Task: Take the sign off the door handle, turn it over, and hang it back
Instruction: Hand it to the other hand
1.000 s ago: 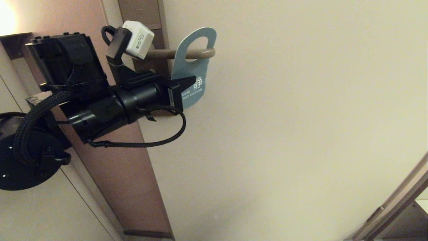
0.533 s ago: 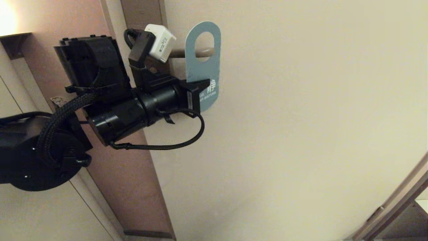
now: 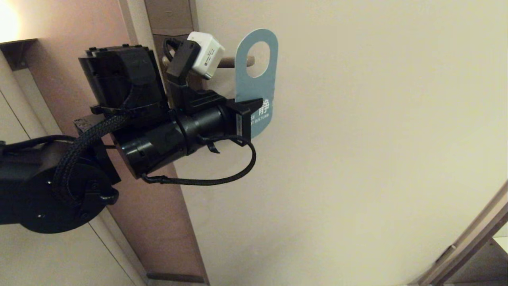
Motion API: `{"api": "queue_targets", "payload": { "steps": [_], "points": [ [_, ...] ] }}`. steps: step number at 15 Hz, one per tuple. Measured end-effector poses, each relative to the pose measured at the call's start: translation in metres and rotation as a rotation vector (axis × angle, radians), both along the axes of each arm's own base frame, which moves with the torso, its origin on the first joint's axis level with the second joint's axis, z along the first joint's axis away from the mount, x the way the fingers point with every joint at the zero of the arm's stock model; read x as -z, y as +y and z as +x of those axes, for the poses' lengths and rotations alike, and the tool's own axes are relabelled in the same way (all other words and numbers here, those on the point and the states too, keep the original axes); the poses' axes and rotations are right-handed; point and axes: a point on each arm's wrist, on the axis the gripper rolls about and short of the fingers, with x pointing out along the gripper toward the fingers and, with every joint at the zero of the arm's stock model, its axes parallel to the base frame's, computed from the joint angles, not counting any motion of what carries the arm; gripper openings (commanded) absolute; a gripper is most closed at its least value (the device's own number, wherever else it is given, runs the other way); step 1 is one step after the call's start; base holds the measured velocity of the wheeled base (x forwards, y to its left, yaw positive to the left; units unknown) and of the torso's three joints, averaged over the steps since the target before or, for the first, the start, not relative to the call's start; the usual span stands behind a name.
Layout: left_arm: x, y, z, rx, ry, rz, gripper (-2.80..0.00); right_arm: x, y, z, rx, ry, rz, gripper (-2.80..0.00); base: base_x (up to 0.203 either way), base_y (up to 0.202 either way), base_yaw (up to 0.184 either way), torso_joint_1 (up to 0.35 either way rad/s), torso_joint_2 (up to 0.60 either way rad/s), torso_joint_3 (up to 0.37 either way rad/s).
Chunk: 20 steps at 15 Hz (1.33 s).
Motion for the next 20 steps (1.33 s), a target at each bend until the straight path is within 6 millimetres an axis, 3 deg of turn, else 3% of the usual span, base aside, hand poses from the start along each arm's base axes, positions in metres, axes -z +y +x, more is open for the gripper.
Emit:
{"api": "queue_targets", "payload": {
  "steps": [4,11,16,20],
  "points": [
    [0.002,-0.016,-0.015,0.138,0.008,0.01,-2.8,0.0,0.0,0.0,0.0,0.0,0.0,-2.8,0.0,0.0,0.0,0.0,0.0,0.0],
    [0.009,-0.03,-0.029,0.598,0.09,0.03,-2.8,0.0,0.0,0.0,0.0,0.0,0.0,-2.8,0.0,0.0,0.0,0.0,0.0,0.0],
    [0.005,-0.053,-0.032,0.709,0.169,-0.022,-2.8,0.0,0.0,0.0,-0.001,0.001,-0.004,-2.8,0.0,0.0,0.0,0.0,0.0,0.0],
    [0.013,-0.066,-0.026,0.76,0.186,-0.009,-2.8,0.0,0.0,0.0,-0.005,-0.002,-0.027,-2.8,0.0,0.0,0.0,0.0,0.0,0.0]
  ]
}}
